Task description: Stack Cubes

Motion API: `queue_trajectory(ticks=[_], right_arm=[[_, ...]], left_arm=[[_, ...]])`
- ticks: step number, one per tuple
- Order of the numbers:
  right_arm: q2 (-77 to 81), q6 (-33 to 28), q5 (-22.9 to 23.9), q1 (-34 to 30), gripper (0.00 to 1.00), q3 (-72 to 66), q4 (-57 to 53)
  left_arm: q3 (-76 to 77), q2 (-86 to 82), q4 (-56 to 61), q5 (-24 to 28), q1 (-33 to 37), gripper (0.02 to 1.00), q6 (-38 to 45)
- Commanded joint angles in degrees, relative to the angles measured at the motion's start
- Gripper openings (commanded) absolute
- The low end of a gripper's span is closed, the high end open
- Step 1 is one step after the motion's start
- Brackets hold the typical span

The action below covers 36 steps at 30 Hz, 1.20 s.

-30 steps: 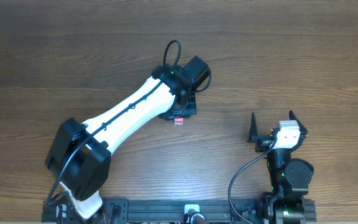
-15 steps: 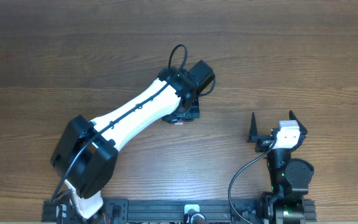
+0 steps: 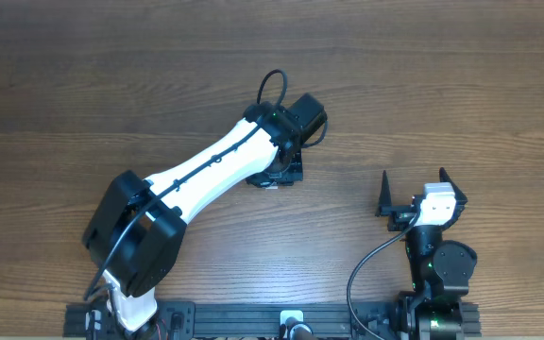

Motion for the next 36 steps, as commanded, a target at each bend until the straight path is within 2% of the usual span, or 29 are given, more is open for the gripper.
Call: queue_trajectory(ticks=[1, 20, 36], right_arm=[[-0.57, -0.24, 0.5, 0.31, 0.991, -0.28, -0.24], [-0.57, -0.24, 0.5, 0.31, 0.993, -0.28, -0.24], [-0.57, -0.24, 0.5, 0.31, 0.993, -0.28, -0.24]], left_arm=[[0.55, 0.87, -0.72, -0.28, 0.04, 0.121, 1.01], [0.55, 1.07, -0.5, -2.84, 0.04, 0.132, 0.57], [0.55, 1.51, -0.33, -2.67, 0.04, 0.143, 0.59]])
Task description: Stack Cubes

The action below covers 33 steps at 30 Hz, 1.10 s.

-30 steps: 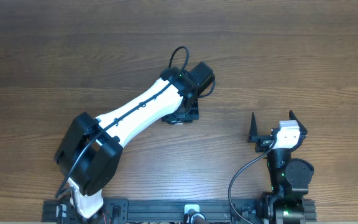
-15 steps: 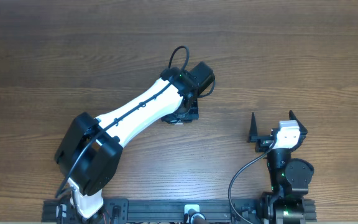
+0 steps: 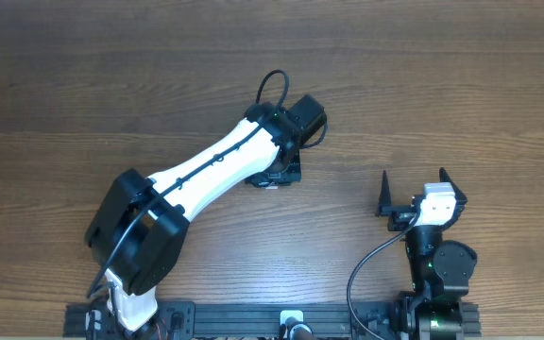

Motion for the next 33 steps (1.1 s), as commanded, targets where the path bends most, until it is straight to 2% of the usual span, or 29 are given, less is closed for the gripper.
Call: queue_trajectory(ticks=[1, 7, 12, 17, 21, 24, 26, 33], right_arm=[[-0.57, -0.26, 0.5, 0.31, 0.991, -0.28, -0.24], [-0.57, -0.26, 0.5, 0.31, 0.993, -0.28, -0.24], [-0.57, -0.26, 0.5, 0.31, 0.993, -0.28, -0.24], [-0.57, -0.26, 0.5, 0.31, 0.991, -0.28, -0.24], [-0.57, -0.26, 0.5, 0.31, 0.991, -0.28, -0.24], [-0.57, -0.26, 0.5, 0.31, 0.991, -0.28, -0.24], [-0.57, -0.26, 0.5, 0.31, 0.991, -0.28, -0.24], [-0.57, -0.26, 0.5, 0.31, 0.987, -0.28, -0.24]], left_arm=[[0.55, 0.83, 0.17, -0.7, 0.04, 0.145, 0.61], [0.55, 1.01, 0.39, -0.68, 0.04, 0.167, 0.61], [0.55, 1.03, 0.39, -0.7, 0.04, 0.371, 0.61], [0.55, 1.03, 0.39, -0.72, 0.04, 0.487, 0.61], [0.55, 1.01, 0.37, -1.09, 0.04, 0.68, 0.61], [0.55, -0.33, 0.33, -2.89, 0.04, 0.886, -0.9], [0.55, -2.34, 0.7, -4.09, 0.17, 0.954, -2.19], [0.55, -11.74, 3.28, -8.31, 4.39, 0.982, -2.38]])
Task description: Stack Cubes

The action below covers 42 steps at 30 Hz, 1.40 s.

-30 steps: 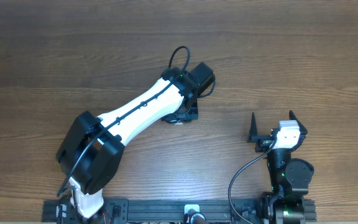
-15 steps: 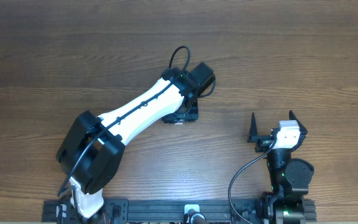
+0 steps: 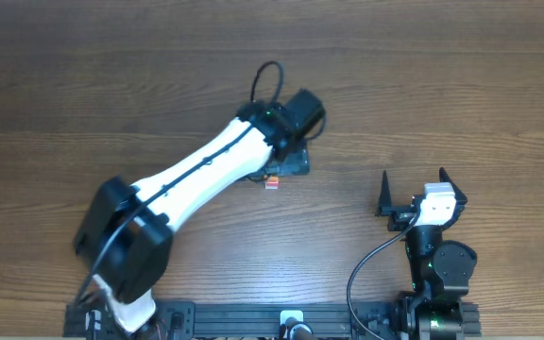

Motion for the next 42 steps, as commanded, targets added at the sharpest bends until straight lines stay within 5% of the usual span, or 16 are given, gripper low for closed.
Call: queue_trajectory(ticks=[1, 10, 24, 42], right_arm=[[-0.57, -0.26, 0.5, 0.31, 0.989, -0.28, -0.24], [-0.57, -0.26, 0.5, 0.31, 0.993, -0.28, -0.24], [-0.57, -0.26, 0.5, 0.31, 0.993, -0.28, -0.24], [-0.57, -0.26, 0.5, 0.31, 0.993, -0.28, -0.24]], left_arm=[[0.57, -9.14, 0.83, -5.18, 4.33, 0.98, -0.63], [-6.54, -29.77, 12.63, -5.7, 15.15, 0.965, 9.97], [-43.63, -64.61, 40.5, 1.9, 32.74, 0.886, 30.82], [-74.31, -95.71, 55.1, 5.88, 41.57, 0.939, 35.95]])
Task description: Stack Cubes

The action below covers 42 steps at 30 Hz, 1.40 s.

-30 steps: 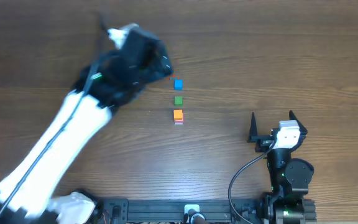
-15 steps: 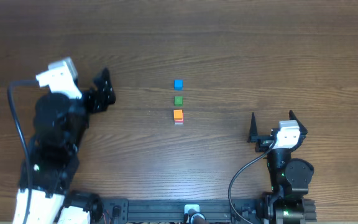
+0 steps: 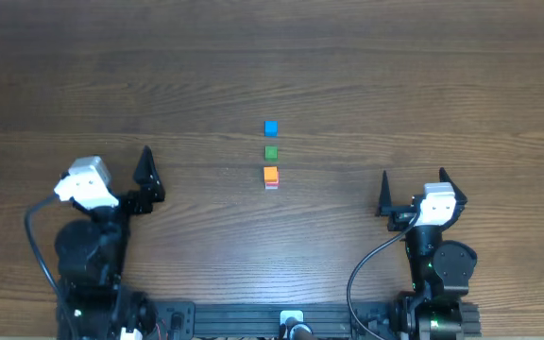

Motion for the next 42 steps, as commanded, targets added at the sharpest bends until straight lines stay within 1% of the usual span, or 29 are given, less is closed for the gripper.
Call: queue_trajectory(ticks=[1, 8, 11, 15, 19, 22, 25, 36, 42], right_arm=[[-0.57, -0.26, 0.5, 0.31, 0.991, -0.28, -0.24], [-0.57, -0.26, 0.5, 0.31, 0.991, -0.28, -0.24], [-0.57, -0.26, 0.5, 0.31, 0.993, -0.28, -0.24], [-0.57, -0.26, 0.5, 0.31, 0.991, -0.28, -0.24], [-0.57, -0.26, 0.5, 0.31, 0.991, -0.28, -0.24], [-0.57, -0.26, 0.5, 0.31, 0.991, -0.28, -0.24], [-0.57, -0.26, 0.5, 0.31, 0.993, -0.28, -0.24], [-0.57, -0.26, 0.5, 0.31, 0.993, -0.28, -0.24], [-0.57, -0.26, 0.5, 0.31, 0.993, -0.28, -0.24]], left_arm=[[-4.92, -5.75, 1.84, 1.7, 0.35, 0.939, 2.16], [-11.1, -12.35, 5.68, 1.99, 0.35, 0.967, 2.71], [-12.87, -14.53, 5.86, 2.12, 0.35, 0.998, 2.69], [-14.99, -16.98, 5.03, 2.14, 0.35, 0.998, 2.69], [-14.99, -17.03, 1.73, 2.12, 0.35, 0.998, 2.71], [-14.99, -17.03, 1.79, 2.38, 0.35, 0.998, 2.38], [-14.99, -17.03, 1.68, 5.29, 0.35, 0.998, 0.74], [-14.99, -17.03, 1.75, 5.29, 0.35, 0.998, 0.76], [-14.99, -13.09, 1.73, 5.27, -0.94, 0.996, 0.76]])
